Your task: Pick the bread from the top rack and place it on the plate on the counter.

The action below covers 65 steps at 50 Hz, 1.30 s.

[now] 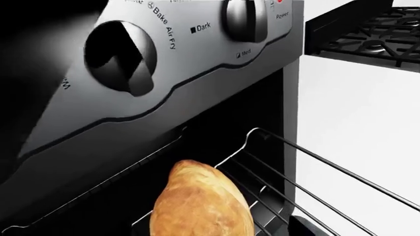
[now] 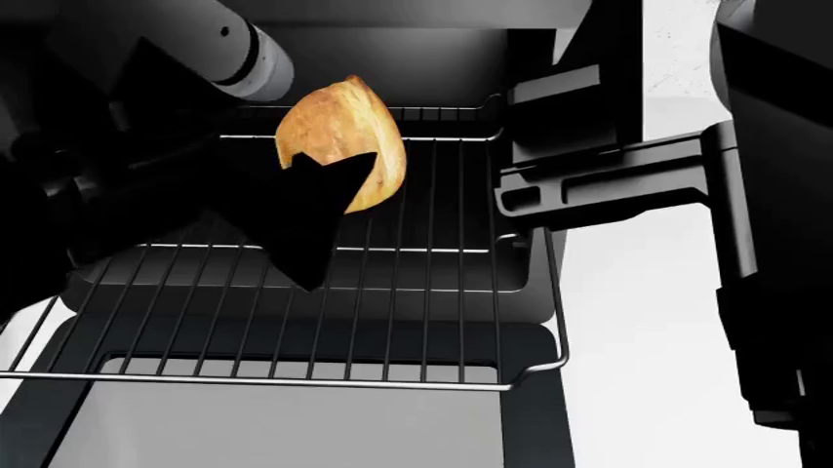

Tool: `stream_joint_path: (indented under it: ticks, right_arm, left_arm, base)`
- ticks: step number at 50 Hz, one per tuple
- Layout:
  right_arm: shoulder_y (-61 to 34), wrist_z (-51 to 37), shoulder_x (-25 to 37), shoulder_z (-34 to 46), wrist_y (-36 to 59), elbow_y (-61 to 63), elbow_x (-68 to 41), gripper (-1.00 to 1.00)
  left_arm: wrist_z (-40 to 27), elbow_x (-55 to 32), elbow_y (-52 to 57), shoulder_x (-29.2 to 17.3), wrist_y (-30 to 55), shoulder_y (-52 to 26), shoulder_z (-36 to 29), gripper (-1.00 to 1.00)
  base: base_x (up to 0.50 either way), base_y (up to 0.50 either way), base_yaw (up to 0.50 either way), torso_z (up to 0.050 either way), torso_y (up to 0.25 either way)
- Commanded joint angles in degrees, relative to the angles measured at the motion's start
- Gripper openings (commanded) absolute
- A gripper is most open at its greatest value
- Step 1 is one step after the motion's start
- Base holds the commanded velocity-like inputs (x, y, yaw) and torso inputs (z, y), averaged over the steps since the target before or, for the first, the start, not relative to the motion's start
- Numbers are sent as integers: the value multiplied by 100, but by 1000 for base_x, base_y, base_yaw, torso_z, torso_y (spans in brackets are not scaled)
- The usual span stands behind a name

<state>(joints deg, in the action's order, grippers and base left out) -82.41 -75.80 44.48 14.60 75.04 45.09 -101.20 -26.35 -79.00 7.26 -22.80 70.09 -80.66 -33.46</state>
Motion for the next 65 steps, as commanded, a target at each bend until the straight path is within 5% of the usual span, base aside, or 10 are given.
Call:
stream_joint_path:
  ticks: [1,65]
  right_arm:
    - [44,177,-79,-193,-31,184,-62,100]
    - [248,417,117,-145,-304,323,167,100]
  left_arm:
    - [341,330,-278,204,-163,-5,-40,100]
    - [1329,1242,-1788,682,-630,-339,-991,100]
  base:
    - [0,0,0,0,0]
    - [0,0,0,0,0]
